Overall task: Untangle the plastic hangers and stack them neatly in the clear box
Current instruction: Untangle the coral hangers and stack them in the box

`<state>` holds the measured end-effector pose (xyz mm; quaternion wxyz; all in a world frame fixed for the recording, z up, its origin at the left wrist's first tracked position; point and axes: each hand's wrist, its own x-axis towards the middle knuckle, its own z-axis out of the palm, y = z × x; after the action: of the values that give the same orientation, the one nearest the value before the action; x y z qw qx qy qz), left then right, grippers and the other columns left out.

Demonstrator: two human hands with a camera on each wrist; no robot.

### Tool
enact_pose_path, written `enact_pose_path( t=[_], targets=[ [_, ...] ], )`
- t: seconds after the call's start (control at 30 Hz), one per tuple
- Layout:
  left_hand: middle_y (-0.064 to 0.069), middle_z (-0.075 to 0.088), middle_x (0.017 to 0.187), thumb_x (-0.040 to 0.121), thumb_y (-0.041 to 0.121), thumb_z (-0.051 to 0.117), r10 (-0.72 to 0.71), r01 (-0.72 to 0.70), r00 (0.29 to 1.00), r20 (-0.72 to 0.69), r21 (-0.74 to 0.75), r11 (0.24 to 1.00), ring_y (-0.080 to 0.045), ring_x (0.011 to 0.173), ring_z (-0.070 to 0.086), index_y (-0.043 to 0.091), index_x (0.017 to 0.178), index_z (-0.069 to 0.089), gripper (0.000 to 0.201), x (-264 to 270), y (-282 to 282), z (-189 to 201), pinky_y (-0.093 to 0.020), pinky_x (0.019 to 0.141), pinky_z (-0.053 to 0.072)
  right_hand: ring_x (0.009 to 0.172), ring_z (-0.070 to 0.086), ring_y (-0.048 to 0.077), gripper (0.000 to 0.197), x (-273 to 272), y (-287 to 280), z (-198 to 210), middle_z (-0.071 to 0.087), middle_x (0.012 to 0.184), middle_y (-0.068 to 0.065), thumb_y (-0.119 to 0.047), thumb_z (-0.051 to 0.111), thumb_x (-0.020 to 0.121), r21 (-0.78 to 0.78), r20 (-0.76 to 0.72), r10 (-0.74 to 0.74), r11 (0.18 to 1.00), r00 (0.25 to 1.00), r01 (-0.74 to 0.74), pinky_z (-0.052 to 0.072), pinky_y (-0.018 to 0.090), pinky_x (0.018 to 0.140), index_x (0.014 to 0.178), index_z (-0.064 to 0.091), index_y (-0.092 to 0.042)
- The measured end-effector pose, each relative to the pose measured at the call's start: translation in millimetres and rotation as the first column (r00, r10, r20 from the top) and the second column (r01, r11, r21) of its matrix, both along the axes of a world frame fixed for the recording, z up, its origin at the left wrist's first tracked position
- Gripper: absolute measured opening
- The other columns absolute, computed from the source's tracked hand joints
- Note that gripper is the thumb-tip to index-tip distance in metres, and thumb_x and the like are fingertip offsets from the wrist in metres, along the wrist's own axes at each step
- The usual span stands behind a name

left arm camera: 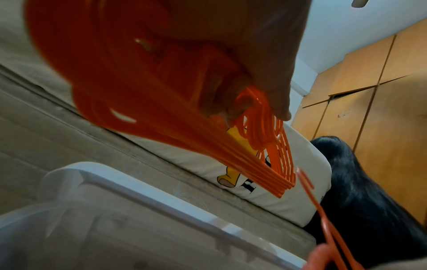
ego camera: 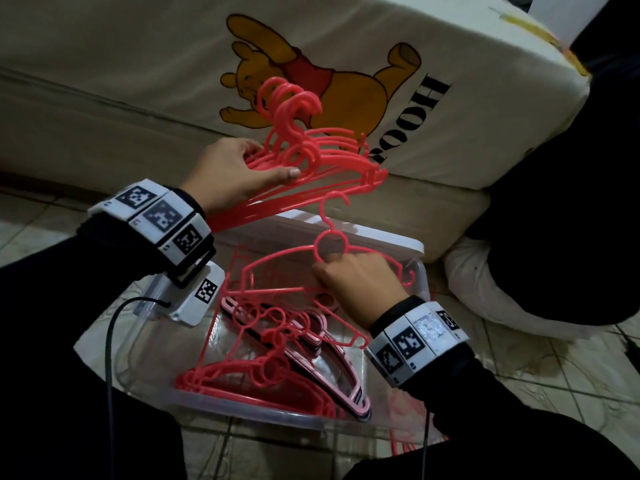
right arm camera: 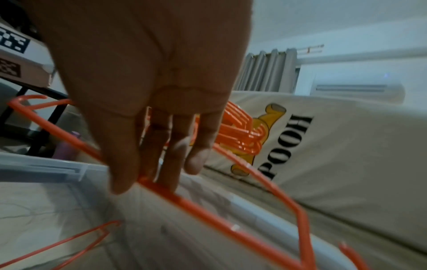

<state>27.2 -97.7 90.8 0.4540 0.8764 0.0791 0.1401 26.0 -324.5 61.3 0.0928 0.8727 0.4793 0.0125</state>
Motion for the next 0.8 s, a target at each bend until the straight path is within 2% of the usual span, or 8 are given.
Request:
enact_pose_path(
  t=[0.1,0.2,0.33,0.43,0.53,0.63,0.73,0.8],
  targets=[
    [0.011,0.069,0.077,0.053,0.078,0.065,-0.028,0.028,1.0,-0.002,-0.022,0.999,0.002,0.073,0.064,0.027,0.081,0.066,0.058,-1.1,-1.3,-0.5,-0.024,0.065,0.048,0.087,0.063,0.028,0.02,0.7,1.6,6.6,0.062,0.097,0.003,-0.008,0.043,0.093,0.025,0.09,-0.039,0.999,0.995,0.037,0.03,0.034,0.058,0.107,0.056,-0.015],
    [0.019,0.066,0.067,0.053,0.082,0.061,-0.077,0.076,0.997,-0.014,-0.017,0.997,0.011,0.062,0.059,0.028,0.077,0.065,0.059,-2.4,-6.8,-1.9,-0.016,0.057,0.039,0.092,0.063,0.029,0.023,1.8,4.7,13.6,0.064,0.1,0.005,-0.007,0.052,0.086,0.065,0.159,-0.085,0.995,0.984,0.076,0.043,0.036,0.07,0.107,0.059,-0.014],
    [0.008,0.07,0.077,0.052,0.087,0.057,-0.153,0.154,0.987,-0.051,0.01,0.988,-0.003,0.073,0.065,0.024,0.083,0.067,0.07,-3.2,-17.0,-7.9,-0.029,0.068,0.051,0.069,0.064,0.028,0.027,5.5,6.2,19.1,0.066,0.08,0.007,-0.003,0.073,0.064,0.173,0.249,-0.104,0.983,0.963,0.062,0.044,0.032,0.058,0.089,0.067,-0.012],
    [0.003,0.07,0.079,0.055,0.082,0.062,-0.215,0.216,0.974,-0.071,0.012,0.976,-0.011,0.076,0.066,0.023,0.084,0.068,0.066,-4.8,-25.6,-10.9,-0.037,0.076,0.052,0.066,0.063,0.028,0.025,6.4,7.7,21.7,0.065,0.076,0.008,-0.002,0.069,0.066,0.234,0.276,-0.081,0.972,0.958,0.015,0.043,0.03,0.055,0.089,0.068,-0.01],
    [0.006,0.071,0.084,0.06,0.071,0.067,-0.232,0.234,0.968,-0.096,0.014,0.972,-0.006,0.079,0.066,0.024,0.09,0.069,0.056,-4.8,-29.0,-13.3,-0.033,0.079,0.053,0.071,0.063,0.028,0.028,6.1,7.8,23.1,0.066,0.083,0.008,-0.002,0.066,0.072,0.197,0.259,-0.07,0.98,0.963,0.018,0.04,0.031,0.052,0.1,0.067,-0.008],
    [0.008,0.071,0.086,0.06,0.065,0.068,-0.241,0.244,0.964,-0.11,0.009,0.97,-0.001,0.079,0.066,0.026,0.091,0.068,0.05,-4.2,-27.5,-13.1,-0.028,0.077,0.053,0.083,0.062,0.03,0.028,9.2,5.7,22.5,0.063,0.097,0.008,-0.008,0.058,0.086,0.166,0.135,-0.033,0.986,0.99,0.011,0.038,0.035,0.056,0.115,0.057,-0.01],
    [0.013,0.069,0.086,0.065,0.061,0.072,-0.236,0.242,0.964,-0.125,0.029,0.97,0.001,0.079,0.064,0.031,0.089,0.065,0.038,-3.5,-24.1,-13.5,-0.024,0.072,0.048,0.084,0.061,0.031,0.021,15.5,-1.6,23.5,0.063,0.095,0.007,-0.024,0.06,0.087,0.407,-0.021,-0.091,0.909,0.996,0.091,0.045,0.038,0.062,0.103,0.059,-0.012],
    [0.014,0.067,0.086,0.069,0.058,0.073,-0.224,0.234,0.966,-0.131,0.064,0.97,0.001,0.079,0.063,0.033,0.088,0.064,0.032,-3.4,-22.3,-13.7,-0.024,0.07,0.047,0.089,0.058,0.027,0.023,25.4,-9.2,24.2,0.06,0.098,0.007,-0.024,0.066,0.082,0.581,0.003,-0.191,0.799,0.982,0.153,0.047,0.035,0.067,0.099,0.058,-0.011]
  ],
)
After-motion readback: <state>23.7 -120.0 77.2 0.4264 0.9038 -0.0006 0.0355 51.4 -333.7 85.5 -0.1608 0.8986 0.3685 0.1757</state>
